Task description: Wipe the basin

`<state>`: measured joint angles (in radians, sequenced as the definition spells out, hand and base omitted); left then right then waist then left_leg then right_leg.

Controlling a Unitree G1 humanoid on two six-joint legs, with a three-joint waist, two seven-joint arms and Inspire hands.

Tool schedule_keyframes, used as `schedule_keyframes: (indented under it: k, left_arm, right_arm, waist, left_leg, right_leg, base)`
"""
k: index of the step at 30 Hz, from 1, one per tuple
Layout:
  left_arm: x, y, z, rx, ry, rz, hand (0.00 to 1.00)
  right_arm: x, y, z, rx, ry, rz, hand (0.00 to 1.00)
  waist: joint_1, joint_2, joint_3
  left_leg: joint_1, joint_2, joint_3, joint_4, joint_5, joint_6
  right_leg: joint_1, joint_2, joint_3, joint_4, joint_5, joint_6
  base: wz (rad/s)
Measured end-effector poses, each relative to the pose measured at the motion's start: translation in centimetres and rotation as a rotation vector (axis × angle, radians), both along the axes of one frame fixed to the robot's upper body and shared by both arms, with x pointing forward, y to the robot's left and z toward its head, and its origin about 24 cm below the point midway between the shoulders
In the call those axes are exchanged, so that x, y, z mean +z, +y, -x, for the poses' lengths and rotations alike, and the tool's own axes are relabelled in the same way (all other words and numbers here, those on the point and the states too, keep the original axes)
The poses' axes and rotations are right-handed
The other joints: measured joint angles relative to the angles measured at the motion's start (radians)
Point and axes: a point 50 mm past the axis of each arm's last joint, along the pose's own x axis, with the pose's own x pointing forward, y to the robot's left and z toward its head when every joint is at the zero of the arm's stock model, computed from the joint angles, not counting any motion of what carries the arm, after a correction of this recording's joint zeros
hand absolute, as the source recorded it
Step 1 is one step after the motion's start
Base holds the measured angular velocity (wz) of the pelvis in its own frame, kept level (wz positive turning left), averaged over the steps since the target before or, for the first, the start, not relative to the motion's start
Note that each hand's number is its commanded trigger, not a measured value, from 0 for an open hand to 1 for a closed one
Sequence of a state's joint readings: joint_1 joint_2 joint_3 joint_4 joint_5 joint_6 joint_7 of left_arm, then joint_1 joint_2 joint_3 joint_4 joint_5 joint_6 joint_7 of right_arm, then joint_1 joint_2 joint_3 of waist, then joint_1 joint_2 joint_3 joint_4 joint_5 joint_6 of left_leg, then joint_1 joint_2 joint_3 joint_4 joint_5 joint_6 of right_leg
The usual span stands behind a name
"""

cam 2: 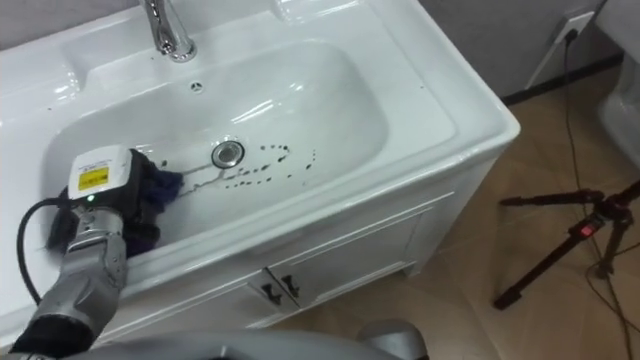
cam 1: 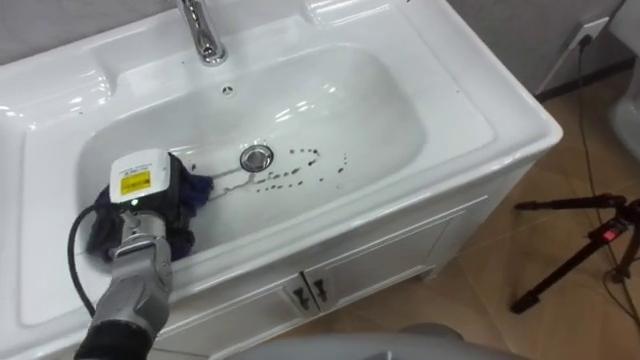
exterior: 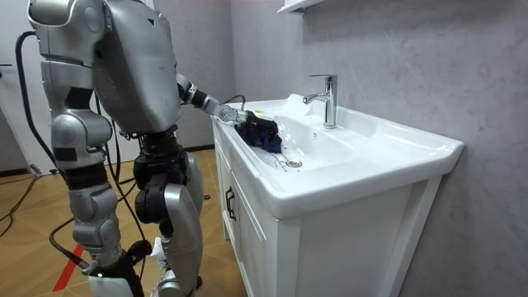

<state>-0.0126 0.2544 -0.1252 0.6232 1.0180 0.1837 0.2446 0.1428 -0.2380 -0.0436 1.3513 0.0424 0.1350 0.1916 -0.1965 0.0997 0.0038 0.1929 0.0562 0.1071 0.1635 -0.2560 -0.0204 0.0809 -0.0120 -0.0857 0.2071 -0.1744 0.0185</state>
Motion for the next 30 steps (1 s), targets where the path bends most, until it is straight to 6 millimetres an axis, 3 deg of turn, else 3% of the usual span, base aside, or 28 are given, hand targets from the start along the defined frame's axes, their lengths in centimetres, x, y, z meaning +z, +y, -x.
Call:
schedule_keyframes:
  k: [10,16,22,30]
  left_arm:
    - [-0.4,-0.2,-1.3,0.037,0.054,0.047,1.0]
    - [-0.6,-0.3,-2.6,0.144,0.059,0.177,1.0]
    - [-0.8,-1.3,-3.9,0.236,0.05,0.332,1.0]
    - [-0.9,-2.4,-5.0,0.381,0.018,0.57,1.0]
  right_arm:
    - [0.2,-0.7,-0.8,-0.016,-0.014,0.044,0.0]
    - [0.3,-1.0,-1.2,-0.024,0.0,0.048,0.0]
    - [0.3,-1.1,-1.6,-0.033,-0.006,0.066,0.0]
    - [0.4,-1.2,-3.3,-0.035,-0.028,0.106,0.0]
  waist:
    - [-0.028,0.012,0.0028]
    - [-0.047,0.021,0.0037]
    - [-0.06,0.012,0.0046]
    - [-0.069,-0.005,0.0032]
  left_leg:
    - [-0.017,-0.002,0.026,0.003,0.0,0.0]
    - [-0.04,-0.006,0.047,0.005,0.002,0.003]
    - [-0.05,-0.027,0.059,0.005,0.006,0.01]
    - [-0.061,-0.035,0.085,0.008,0.009,0.013]
  right_leg:
    - [-0.032,-0.004,0.007,0.015,-0.001,0.002]
    - [-0.087,-0.005,0.034,0.057,-0.013,-0.001]
    - [-0.145,-0.022,0.056,0.136,-0.049,0.006]
    - [-0.182,-0.03,0.073,0.169,-0.054,0.006]
  base:
    - [-0.03]
    - [-0.13]
    - [-0.05]
    - [-0.07]
